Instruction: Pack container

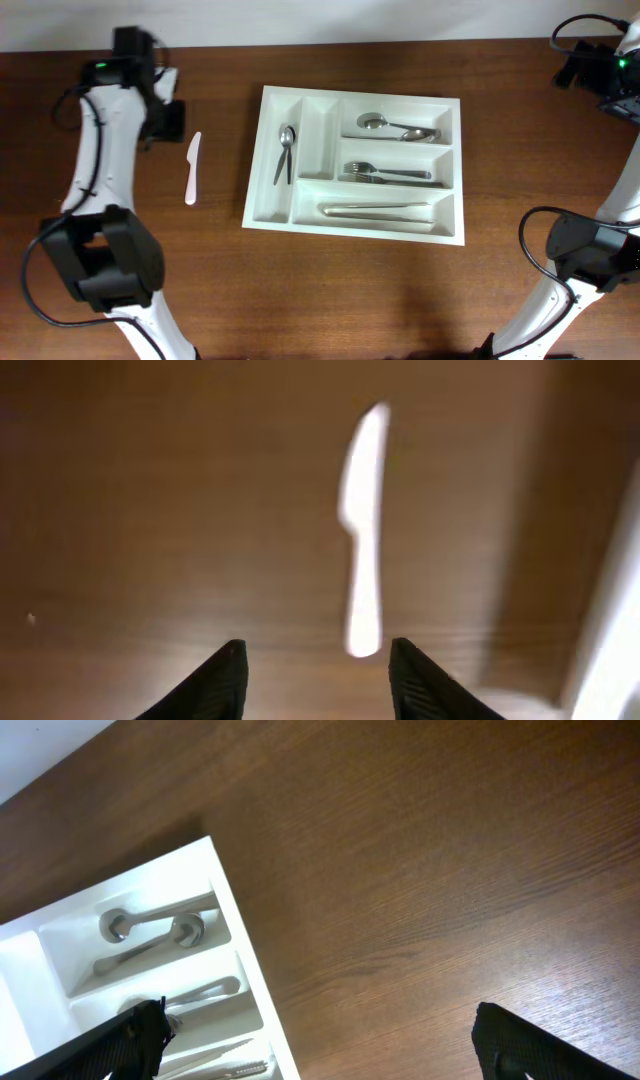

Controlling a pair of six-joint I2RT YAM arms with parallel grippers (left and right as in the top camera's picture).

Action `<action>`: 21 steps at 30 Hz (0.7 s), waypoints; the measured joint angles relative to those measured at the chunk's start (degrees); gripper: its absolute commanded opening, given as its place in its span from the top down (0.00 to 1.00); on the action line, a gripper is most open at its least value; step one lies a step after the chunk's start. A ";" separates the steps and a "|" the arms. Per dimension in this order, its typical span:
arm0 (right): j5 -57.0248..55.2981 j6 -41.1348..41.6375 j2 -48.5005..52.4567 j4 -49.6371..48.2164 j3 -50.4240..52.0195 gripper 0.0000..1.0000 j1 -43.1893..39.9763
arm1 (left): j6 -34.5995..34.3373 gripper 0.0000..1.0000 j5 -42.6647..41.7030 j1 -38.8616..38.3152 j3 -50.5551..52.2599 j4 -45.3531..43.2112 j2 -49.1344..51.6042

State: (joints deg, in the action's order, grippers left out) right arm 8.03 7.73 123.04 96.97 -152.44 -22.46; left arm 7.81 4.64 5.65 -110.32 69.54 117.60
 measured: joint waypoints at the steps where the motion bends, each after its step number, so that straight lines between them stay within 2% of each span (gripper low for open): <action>1: -0.02 0.00 0.00 0.02 0.00 0.01 0.00 | 0.50 0.49 0.11 0.94 0.76 0.00 0.52; 6: 0.00 0.00 0.00 0.00 0.00 0.01 0.00 | 2.95 0.48 0.13 1.09 3.19 -0.37 6.99; 10: 0.00 0.00 0.00 0.00 0.00 0.01 0.00 | 2.40 0.47 -0.13 0.17 3.89 -2.95 10.88; 21: 0.00 0.00 0.00 0.00 0.00 0.01 0.00 | 1.55 0.47 -1.95 -0.02 3.93 -4.90 14.60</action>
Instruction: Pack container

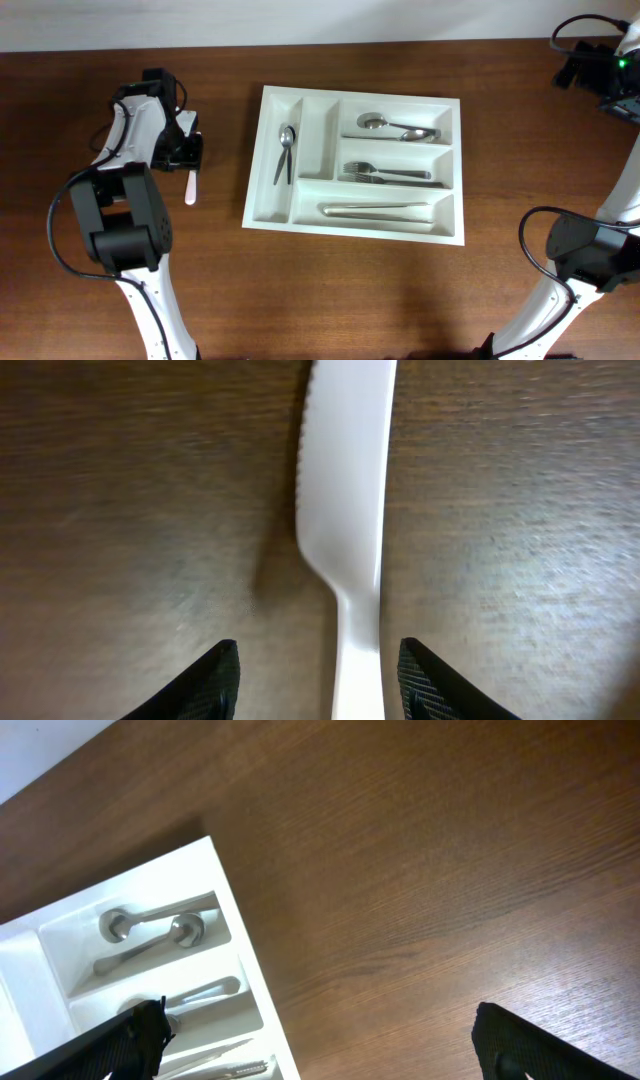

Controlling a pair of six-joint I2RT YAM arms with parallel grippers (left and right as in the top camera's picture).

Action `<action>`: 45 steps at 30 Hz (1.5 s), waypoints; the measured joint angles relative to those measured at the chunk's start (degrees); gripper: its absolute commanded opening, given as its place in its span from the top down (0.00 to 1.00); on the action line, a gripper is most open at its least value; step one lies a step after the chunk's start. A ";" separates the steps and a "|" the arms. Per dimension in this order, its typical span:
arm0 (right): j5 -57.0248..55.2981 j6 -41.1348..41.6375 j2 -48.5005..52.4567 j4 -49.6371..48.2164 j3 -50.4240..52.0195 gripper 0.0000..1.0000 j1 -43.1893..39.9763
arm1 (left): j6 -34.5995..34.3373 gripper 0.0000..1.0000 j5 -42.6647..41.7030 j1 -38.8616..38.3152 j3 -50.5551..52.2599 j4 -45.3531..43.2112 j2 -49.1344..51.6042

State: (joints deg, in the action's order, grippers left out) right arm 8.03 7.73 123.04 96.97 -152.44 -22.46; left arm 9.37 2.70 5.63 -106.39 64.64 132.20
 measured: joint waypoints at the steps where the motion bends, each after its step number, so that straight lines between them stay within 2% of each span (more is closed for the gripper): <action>1: 0.00 -0.02 0.00 0.00 0.00 0.01 0.00 | 0.00 0.47 -0.13 -0.07 0.00 -0.09 0.48; 4: 0.00 0.02 0.00 -0.02 0.00 0.01 0.00 | -0.04 0.48 -0.66 -0.37 -0.07 -0.33 1.44; 5: -0.02 0.02 0.00 0.00 0.00 0.01 0.00 | -0.15 0.52 -0.76 -0.44 -0.07 -0.57 1.46; 6: 0.00 0.02 0.00 -0.02 0.00 0.01 0.00 | -0.28 0.59 -0.76 -0.44 -0.07 -0.68 1.46; 7: 0.00 0.04 0.00 0.00 0.00 0.01 0.00 | -0.33 0.71 -0.81 -0.44 -0.07 -0.70 1.49; 9: 0.00 0.02 0.00 0.00 0.02 0.01 0.00 | -0.70 0.90 -1.18 -0.46 -0.07 -0.90 1.53; 11: 0.00 0.04 0.00 0.00 0.02 0.01 0.00 | -0.44 0.98 -1.22 -0.63 -0.07 -0.90 1.53; 19: 0.00 0.02 0.00 0.00 0.02 0.01 0.00 | -0.63 0.98 -1.16 -0.76 -0.11 -0.46 1.53; 23: 0.00 0.04 0.00 0.00 0.02 0.01 0.00 | -0.63 0.98 -1.16 -0.94 -0.74 2.43 1.53; 31: 0.00 0.02 0.00 0.00 0.02 0.01 0.00 | -1.99 0.98 -1.29 -4.11 -8.76 7.85 0.04; 37: 0.00 0.00 0.00 0.00 0.02 0.01 0.00 | -6.78 0.98 -2.80 -11.67 -12.98 7.21 -6.21; 45: 0.00 0.00 0.00 0.00 0.02 0.01 0.00 | -15.74 0.98 -4.26 -25.38 -13.57 -2.16 -8.07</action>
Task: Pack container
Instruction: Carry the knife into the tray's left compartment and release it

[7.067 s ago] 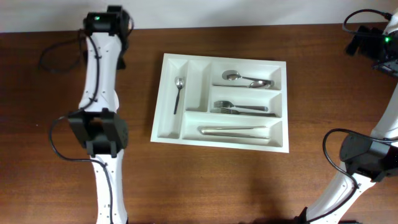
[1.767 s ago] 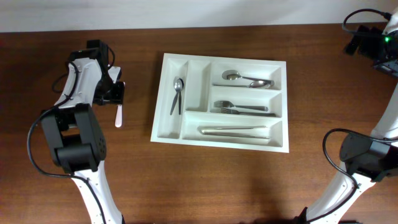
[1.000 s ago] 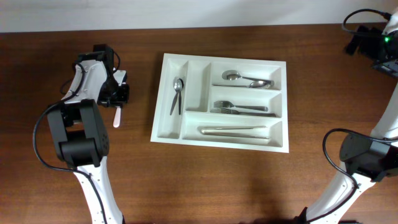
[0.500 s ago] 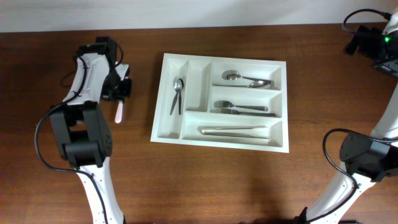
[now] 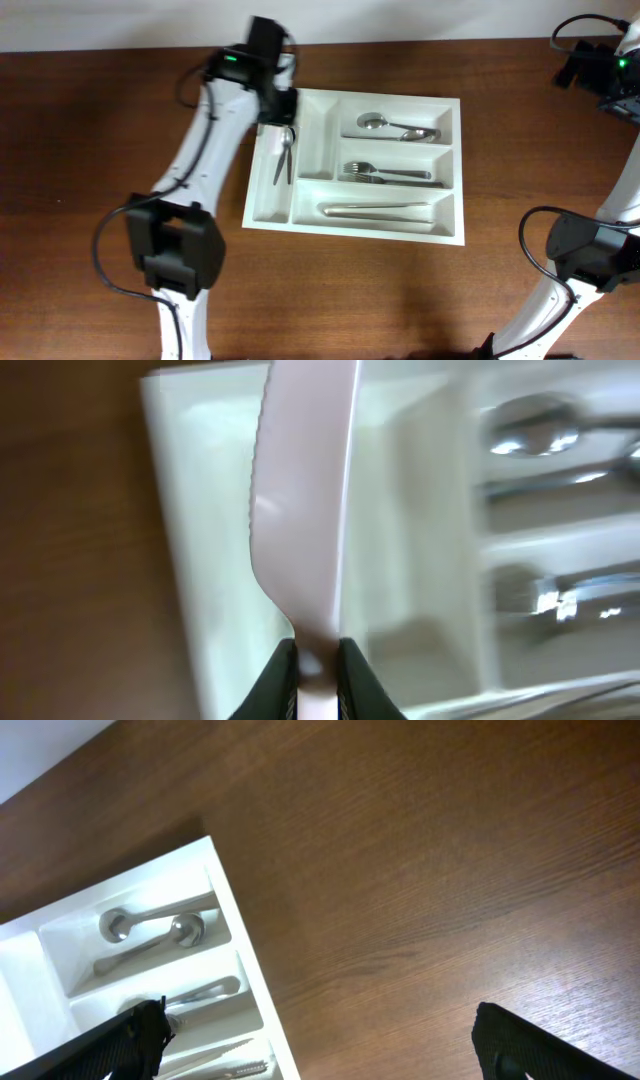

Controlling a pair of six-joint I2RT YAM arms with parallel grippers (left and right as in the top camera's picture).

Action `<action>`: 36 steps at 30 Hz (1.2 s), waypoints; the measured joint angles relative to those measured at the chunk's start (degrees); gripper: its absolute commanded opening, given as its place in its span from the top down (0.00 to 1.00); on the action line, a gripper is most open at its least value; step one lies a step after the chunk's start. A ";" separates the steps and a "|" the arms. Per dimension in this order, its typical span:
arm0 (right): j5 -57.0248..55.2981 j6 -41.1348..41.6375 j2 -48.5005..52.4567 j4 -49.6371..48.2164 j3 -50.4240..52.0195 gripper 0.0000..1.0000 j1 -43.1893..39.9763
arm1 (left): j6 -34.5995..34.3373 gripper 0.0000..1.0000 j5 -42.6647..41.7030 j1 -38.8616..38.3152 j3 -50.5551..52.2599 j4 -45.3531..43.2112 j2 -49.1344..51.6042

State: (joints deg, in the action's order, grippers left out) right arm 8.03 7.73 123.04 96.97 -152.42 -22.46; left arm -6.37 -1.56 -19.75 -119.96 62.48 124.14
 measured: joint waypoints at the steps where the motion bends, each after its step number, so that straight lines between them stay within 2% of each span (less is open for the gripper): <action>1: 0.00 0.00 0.00 0.00 0.00 0.01 0.00 | -0.98 0.98 -0.04 -1.16 0.00 -1.75 0.24; 5: 0.00 0.02 0.00 0.00 0.00 0.01 0.00 | -4.96 0.98 -0.22 -4.13 0.00 -6.54 2.05; 13: 0.00 0.00 0.00 0.00 0.00 0.01 0.00 | -8.68 0.98 -0.83 -4.87 0.02 -8.31 9.99; 14: 0.00 0.02 0.00 0.00 0.00 0.01 0.00 | -8.90 0.94 -1.03 -4.85 0.04 -8.72 10.67; 15: 0.00 0.04 0.00 0.00 0.00 0.01 0.00 | -9.05 0.85 -1.20 -4.83 0.09 -9.07 11.23; 18: 0.00 0.02 0.00 0.00 0.00 0.01 0.00 | -9.33 0.69 -1.49 -4.83 0.07 -9.62 11.43; 20: 0.00 0.00 0.00 0.00 0.00 0.01 0.00 | -9.46 0.54 -1.66 -4.83 -0.76 -8.96 11.43; 22: 0.00 0.02 0.00 0.00 0.00 0.01 0.00 | -9.20 0.44 -1.68 -4.81 -2.36 -6.21 11.43; 25: 0.00 0.02 0.00 -0.04 0.00 0.01 0.00 | -7.78 0.39 -1.03 -4.33 -9.07 1.16 11.43; 31: 3.19 -4.26 0.00 -1.18 -0.39 0.01 0.33 | -2.27 0.36 7.48 -1.75 -29.11 15.47 11.28; 36: 4.79 -7.34 -0.85 -2.29 -7.37 0.01 2.95 | 1.92 0.34 15.02 0.94 -41.31 22.23 8.70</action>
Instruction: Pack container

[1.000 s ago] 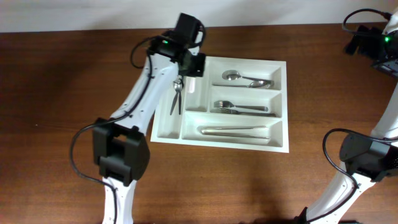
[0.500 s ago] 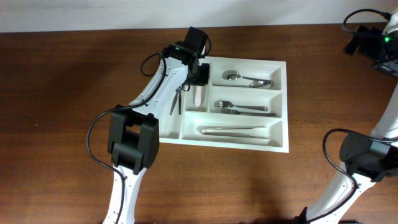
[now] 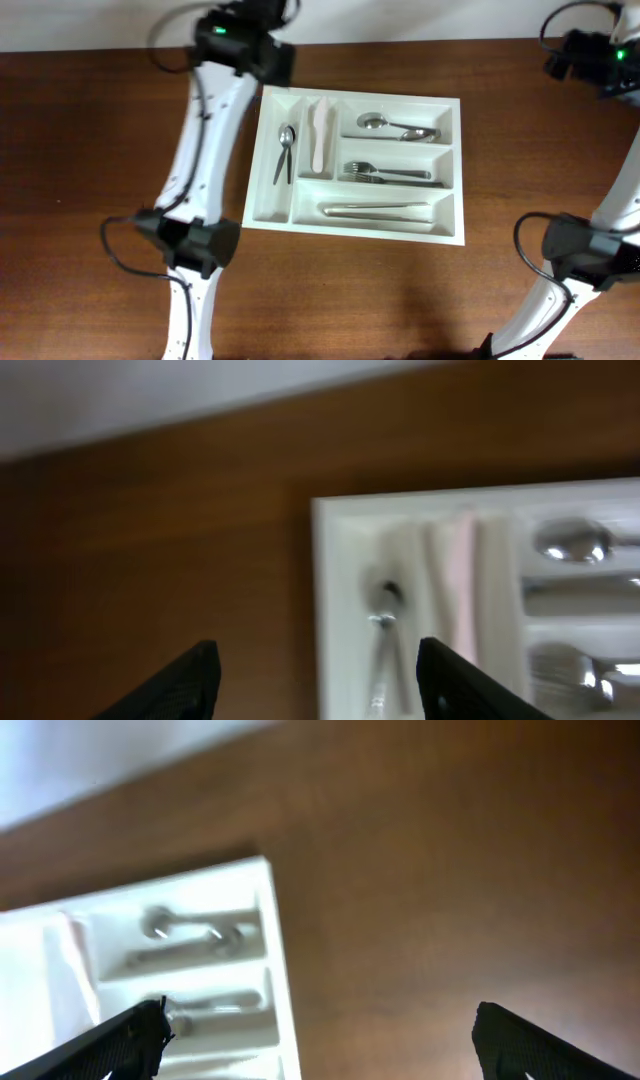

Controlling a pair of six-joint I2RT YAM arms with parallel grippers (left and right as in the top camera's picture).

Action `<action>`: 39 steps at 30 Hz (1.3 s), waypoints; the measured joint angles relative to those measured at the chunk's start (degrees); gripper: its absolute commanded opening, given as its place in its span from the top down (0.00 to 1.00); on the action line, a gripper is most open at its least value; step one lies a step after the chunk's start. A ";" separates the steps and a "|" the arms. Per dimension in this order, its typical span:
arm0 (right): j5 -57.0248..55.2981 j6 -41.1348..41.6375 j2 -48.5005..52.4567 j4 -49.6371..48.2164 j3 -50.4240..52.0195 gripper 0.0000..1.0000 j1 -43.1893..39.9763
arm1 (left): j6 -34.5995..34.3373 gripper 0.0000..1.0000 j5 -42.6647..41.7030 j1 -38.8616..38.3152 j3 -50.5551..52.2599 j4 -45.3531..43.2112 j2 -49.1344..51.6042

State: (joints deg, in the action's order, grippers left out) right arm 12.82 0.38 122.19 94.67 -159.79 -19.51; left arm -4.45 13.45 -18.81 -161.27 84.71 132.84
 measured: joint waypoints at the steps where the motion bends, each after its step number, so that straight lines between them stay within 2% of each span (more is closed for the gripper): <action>1: 0.22 -0.35 -0.72 -0.42 -2.12 0.01 0.85 | 0.74 0.34 0.83 0.57 -1.68 1.01 -0.96; 4: 0.52 -0.83 -4.63 -0.87 -8.26 0.01 3.54 | 3.19 0.33 2.49 2.25 -5.03 3.50 -4.83; 7: 1.07 -1.05 -12.83 -0.85 -12.72 0.01 6.38 | 5.07 0.30 3.34 4.17 -5.81 5.14 -10.21; 13: 1.49 -1.07 -30.14 1.99 -15.63 0.01 8.15 | 6.95 0.29 3.98 8.92 -6.25 6.08 -22.38; 14: 1.53 -1.07 -32.11 2.14 -15.80 0.01 8.17 | 7.08 0.21 4.00 9.86 -6.36 6.19 -24.46; 17: 1.53 -1.07 -37.42 2.27 -15.93 0.01 8.17 | 7.32 0.14 3.96 13.05 -6.73 6.60 -30.36; 18: 1.53 -1.07 -38.49 2.27 -15.89 0.01 8.17 | 7.34 0.02 3.93 14.03 -6.88 6.67 -31.98; 25: 1.55 -1.07 -40.61 2.27 -15.06 0.01 8.22 | 6.80 0.01 2.62 16.70 -7.61 6.84 -38.56; 39: 1.53 -1.05 -40.54 2.27 -14.69 0.01 8.22 | 6.80 0.01 1.77 16.70 -7.26 11.85 -37.59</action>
State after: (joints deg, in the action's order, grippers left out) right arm 14.35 -0.67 81.65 96.95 -174.47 -11.29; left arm 2.35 15.22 -2.11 -168.53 96.55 95.24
